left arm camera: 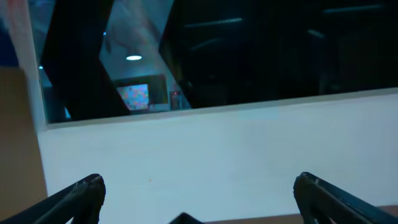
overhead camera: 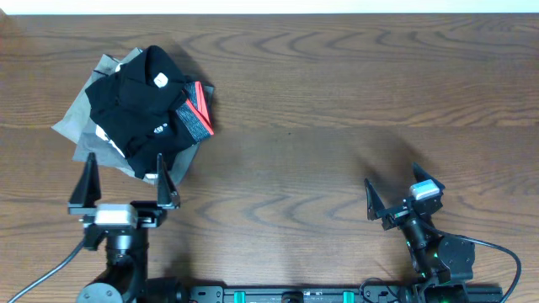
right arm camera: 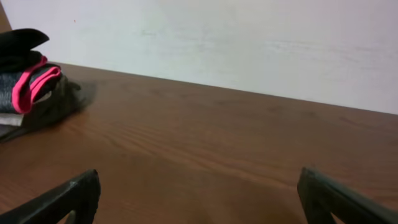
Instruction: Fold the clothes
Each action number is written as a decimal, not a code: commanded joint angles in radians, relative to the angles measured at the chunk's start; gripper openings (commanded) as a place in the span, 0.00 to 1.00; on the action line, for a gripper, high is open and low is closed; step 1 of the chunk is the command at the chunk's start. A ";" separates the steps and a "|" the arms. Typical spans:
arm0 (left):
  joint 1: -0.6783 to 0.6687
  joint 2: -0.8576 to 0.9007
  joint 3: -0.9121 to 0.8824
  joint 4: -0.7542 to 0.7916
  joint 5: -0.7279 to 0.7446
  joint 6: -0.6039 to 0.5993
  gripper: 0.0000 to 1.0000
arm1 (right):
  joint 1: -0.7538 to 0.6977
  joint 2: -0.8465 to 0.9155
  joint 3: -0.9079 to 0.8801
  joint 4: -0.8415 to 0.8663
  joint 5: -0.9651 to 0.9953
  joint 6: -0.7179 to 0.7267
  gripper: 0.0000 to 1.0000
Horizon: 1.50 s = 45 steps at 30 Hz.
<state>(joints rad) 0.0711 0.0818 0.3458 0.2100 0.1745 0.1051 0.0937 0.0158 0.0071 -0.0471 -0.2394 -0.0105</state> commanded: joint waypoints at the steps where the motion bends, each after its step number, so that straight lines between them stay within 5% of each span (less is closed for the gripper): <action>1: 0.004 -0.059 -0.054 0.030 0.028 0.002 0.98 | 0.005 -0.002 -0.002 -0.004 -0.012 0.014 0.99; 20: -0.062 -0.080 -0.334 0.055 0.028 -0.027 0.98 | 0.005 -0.002 -0.002 -0.004 -0.012 0.014 0.99; 32: -0.062 -0.079 -0.342 -0.266 0.027 -0.039 0.98 | 0.005 -0.002 -0.002 -0.004 -0.012 0.014 0.99; 45: -0.062 -0.070 -0.342 -0.262 0.027 -0.039 0.98 | 0.005 -0.002 -0.002 -0.004 -0.012 0.014 0.99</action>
<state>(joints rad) 0.0147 0.0113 0.0128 -0.0036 0.1867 0.0750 0.0937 0.0158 0.0071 -0.0471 -0.2394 -0.0105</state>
